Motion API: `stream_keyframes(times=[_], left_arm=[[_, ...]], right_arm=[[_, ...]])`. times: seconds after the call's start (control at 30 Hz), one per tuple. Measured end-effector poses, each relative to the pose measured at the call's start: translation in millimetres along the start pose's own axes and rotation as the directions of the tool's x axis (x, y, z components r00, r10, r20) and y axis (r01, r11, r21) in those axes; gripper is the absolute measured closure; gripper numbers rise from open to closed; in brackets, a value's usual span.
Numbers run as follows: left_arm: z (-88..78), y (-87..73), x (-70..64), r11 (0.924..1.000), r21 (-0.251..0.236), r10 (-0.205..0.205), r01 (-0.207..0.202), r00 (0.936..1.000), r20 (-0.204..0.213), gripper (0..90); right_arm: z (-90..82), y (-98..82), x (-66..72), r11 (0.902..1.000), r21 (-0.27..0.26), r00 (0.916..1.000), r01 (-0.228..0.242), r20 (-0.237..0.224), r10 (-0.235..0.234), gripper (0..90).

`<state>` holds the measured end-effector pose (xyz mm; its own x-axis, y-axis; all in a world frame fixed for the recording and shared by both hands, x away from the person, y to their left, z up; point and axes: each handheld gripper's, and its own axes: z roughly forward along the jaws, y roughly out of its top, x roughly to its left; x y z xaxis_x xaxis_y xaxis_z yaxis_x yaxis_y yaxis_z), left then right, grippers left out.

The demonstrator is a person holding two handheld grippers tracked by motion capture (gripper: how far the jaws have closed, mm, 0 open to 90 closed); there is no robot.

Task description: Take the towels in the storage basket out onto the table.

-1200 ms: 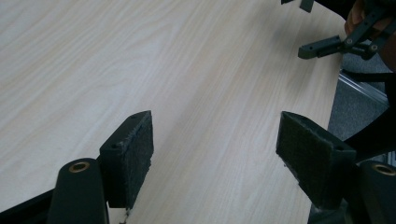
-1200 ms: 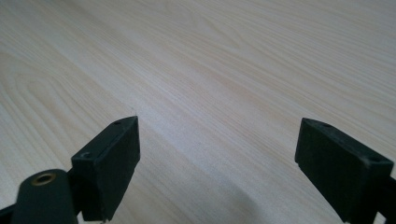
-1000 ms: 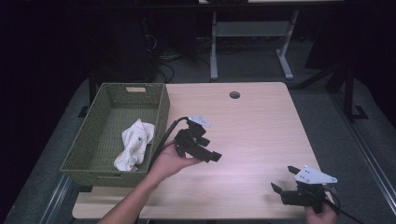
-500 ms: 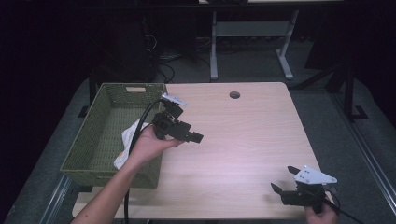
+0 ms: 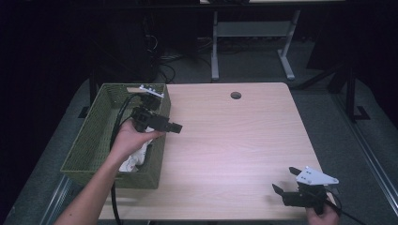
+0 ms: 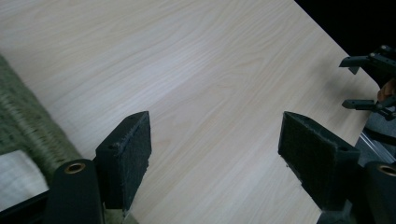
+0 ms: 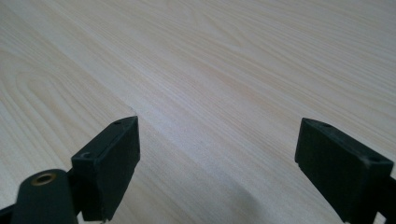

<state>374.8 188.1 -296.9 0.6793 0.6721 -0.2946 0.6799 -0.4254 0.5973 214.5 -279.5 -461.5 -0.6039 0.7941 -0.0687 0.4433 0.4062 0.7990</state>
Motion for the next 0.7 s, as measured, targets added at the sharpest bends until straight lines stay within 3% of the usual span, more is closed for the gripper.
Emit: stream_keyframes(times=[0.2,0.37,0.7], left_arm=[[-12.5,-6.9,16.4,0.9994,-0.001,-0.035,0.035,0.9981,-0.050,25.6],[-18.9,-13.1,27.6,0.9977,-0.010,-0.068,0.067,0.9955,-0.066,26.0],[-33.3,-26.5,49.2,0.9943,-0.013,-0.107,0.106,0.9854,-0.133,26.0]], right_arm=[[-0.7,-0.1,-0.1,1.0000,-0.002,1.0000,-0.001,0.002,0.001,13.6],[-0.3,-0.4,-1.9,1.0000,-0.003,1.0000,0.000,0.008,0.000,13.7],[0.4,-0.4,-0.9,1.0000,0.004,1.0000,0.003,0.005,-0.003,13.6]])
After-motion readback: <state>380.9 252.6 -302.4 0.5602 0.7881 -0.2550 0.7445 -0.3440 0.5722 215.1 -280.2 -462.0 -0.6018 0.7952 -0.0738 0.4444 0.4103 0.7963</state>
